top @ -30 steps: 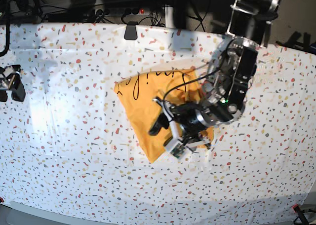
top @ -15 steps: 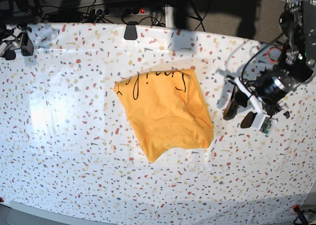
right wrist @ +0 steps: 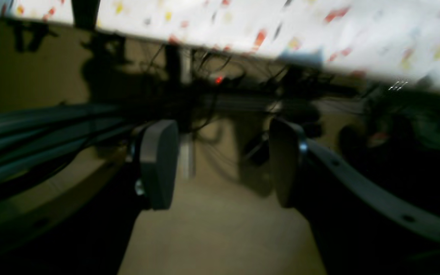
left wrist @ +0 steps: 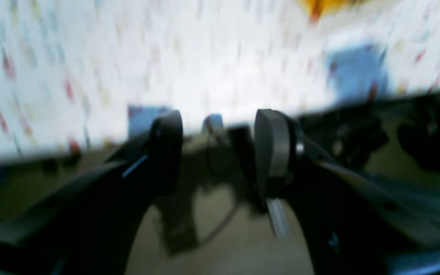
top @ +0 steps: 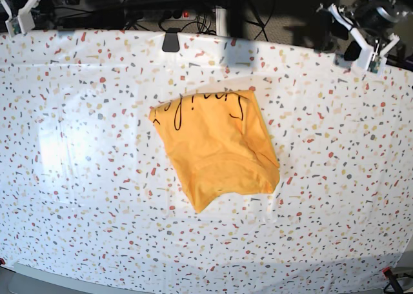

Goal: Fold the T-shirt properly

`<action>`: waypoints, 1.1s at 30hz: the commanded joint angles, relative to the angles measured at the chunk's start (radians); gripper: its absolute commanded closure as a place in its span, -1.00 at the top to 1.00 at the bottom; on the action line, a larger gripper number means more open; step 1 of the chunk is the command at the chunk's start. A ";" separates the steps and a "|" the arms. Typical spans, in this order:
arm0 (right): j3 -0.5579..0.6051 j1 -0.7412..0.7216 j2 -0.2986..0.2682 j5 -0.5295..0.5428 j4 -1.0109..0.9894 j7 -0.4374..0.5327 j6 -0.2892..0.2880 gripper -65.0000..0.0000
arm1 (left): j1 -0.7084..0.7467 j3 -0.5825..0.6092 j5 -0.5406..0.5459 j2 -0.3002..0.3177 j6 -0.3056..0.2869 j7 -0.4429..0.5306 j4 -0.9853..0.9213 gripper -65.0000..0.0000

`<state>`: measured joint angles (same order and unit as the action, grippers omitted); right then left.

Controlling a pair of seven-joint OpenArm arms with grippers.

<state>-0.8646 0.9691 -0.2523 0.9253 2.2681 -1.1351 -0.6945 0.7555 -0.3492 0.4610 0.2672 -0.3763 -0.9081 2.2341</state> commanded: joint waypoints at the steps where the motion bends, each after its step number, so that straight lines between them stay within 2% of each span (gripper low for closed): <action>1: 0.015 0.022 0.000 0.017 0.009 0.012 -0.004 0.15 | 0.027 -0.005 -0.010 0.003 -0.003 0.006 0.014 -0.09; 5: 0.155 0.025 0.003 -0.009 -0.067 0.012 -0.004 0.15 | 0.089 -0.003 -0.012 -0.001 -0.005 0.034 -0.091 -0.09; 6: 0.206 0.015 0.003 -0.039 -0.101 0.030 -0.004 0.15 | 0.092 -0.003 -0.014 -0.001 -0.009 0.081 -0.153 -0.09; 8: 0.318 -0.027 0.003 -0.113 -0.198 0.102 -0.004 0.15 | 0.072 -0.002 -0.032 -0.006 -0.063 0.243 -0.319 -0.09; 10: 0.437 -0.100 0.002 -0.191 -0.332 0.153 -0.004 0.15 | 0.003 -0.002 -0.082 -0.031 -0.104 0.344 -0.509 -0.09; 14: 0.677 -0.280 -0.025 -0.250 -0.687 0.171 -0.004 0.15 | -0.173 -0.002 -0.182 -0.062 -0.102 0.541 -0.929 -0.09; 17: 0.846 -0.420 -0.047 -0.327 -0.983 0.252 -0.004 0.15 | -0.288 -0.002 -0.256 -0.062 -0.102 0.682 -1.233 -0.09; 20: 0.971 -0.549 -0.059 -0.429 -1.257 0.381 -0.004 0.15 | -0.381 -0.002 -0.319 -0.061 -0.100 0.715 -1.473 -0.09; 23: 1.057 -0.665 -0.058 -0.480 -1.477 0.460 -0.004 0.15 | -0.441 -0.002 -0.369 -0.061 -0.051 0.724 -1.625 -0.09; 27: 1.130 -0.773 -0.059 -0.480 -1.638 0.466 -0.004 0.15 | -0.455 -0.002 -0.393 -0.062 -0.027 0.727 -1.681 -0.09; 33: 1.144 -0.801 -0.063 -0.441 -1.655 0.463 -0.004 0.15 | -0.453 -0.002 -0.393 -0.062 -0.027 0.722 -1.681 -0.09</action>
<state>0.2798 0.1665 -0.3050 0.4789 0.6094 -0.6662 -0.6868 0.2962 -0.3473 0.0673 0.1955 -0.3996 -0.1894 0.5488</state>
